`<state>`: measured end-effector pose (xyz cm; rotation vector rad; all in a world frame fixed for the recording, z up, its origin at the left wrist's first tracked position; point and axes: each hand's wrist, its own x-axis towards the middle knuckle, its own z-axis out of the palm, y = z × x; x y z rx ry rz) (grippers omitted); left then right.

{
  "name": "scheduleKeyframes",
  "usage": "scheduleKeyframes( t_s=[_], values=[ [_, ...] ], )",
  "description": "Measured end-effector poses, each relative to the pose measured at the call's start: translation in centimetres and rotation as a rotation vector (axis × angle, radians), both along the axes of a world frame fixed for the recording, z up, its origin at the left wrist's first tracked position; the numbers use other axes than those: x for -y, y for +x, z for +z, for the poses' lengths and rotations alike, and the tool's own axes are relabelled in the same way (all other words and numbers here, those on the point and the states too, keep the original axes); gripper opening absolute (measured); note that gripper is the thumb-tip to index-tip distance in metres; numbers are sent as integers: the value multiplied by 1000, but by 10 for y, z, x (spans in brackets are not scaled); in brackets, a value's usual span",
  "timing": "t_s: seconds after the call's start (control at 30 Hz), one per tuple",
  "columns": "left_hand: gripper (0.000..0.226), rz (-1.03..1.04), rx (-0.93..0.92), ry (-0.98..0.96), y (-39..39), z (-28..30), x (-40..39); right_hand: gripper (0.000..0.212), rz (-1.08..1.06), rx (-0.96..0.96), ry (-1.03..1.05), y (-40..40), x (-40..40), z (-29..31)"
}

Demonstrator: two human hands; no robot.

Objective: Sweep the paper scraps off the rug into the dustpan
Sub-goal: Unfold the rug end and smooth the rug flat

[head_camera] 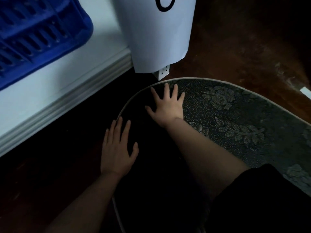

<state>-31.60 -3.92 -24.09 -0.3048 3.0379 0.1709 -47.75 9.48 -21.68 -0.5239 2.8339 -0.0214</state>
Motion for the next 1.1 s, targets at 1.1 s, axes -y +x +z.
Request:
scheduleKeyframes(
  t_s=[1.1],
  values=[
    [66, 70, 72, 27, 161, 8, -127, 57, 119, -86, -138, 268, -111, -18]
  ],
)
